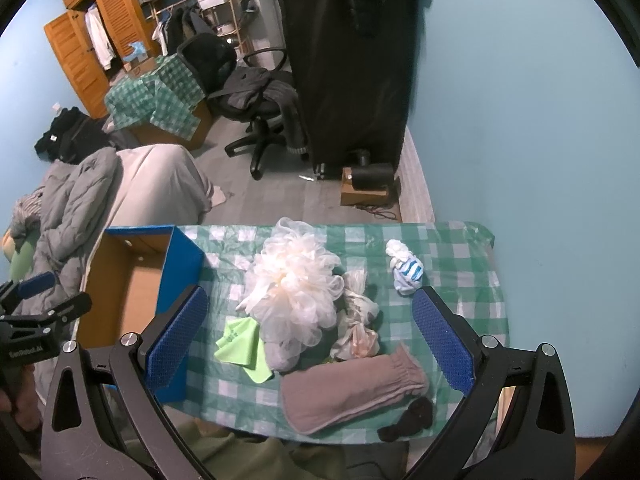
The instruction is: Organize soft objects
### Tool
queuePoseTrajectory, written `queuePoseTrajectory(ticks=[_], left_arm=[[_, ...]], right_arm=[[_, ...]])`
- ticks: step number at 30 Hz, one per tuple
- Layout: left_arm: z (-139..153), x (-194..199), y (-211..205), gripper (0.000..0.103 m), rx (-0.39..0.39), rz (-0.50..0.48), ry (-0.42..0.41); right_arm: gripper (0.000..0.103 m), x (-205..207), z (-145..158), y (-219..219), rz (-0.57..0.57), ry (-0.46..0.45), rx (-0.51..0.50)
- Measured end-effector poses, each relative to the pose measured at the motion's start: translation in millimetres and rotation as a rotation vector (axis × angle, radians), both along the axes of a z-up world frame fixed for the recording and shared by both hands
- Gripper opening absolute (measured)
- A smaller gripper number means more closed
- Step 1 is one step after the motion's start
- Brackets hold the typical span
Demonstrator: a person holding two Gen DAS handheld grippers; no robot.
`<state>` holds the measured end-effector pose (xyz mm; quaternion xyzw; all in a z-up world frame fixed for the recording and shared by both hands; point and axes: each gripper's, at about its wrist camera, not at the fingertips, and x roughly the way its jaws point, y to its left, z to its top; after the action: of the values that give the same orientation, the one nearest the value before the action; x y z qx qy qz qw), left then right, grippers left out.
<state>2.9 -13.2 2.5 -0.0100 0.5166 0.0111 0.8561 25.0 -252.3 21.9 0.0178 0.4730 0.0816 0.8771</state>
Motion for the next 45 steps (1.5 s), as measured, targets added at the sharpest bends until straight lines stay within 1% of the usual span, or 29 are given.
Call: queuePoseTrajectory(ticks=[14,19,26,45], left_arm=[[0.2,1.2,-2.0,0.096,0.003,0.005,0.004],[1.5,0.6,-0.6,0.096,-0.024,0.015,0.011],[2.8,2.8,-2.3,0.096,-0.034,0.025,0.007],[-1.0,2.8,-8.9,0.096,-0.026,0.012,0.016]], right_arm=[[0.102,1.2,-1.0,-0.1,0.003,0.006,0.006],[0.102,2.0,-1.7,-0.2,0.003,0.004,0.004],[0.101,2.0,-3.0,-1.1,0.003,0.007,0.007],[0.101,2.4,-6.5,-2.3,-0.001,0.014,0.014]])
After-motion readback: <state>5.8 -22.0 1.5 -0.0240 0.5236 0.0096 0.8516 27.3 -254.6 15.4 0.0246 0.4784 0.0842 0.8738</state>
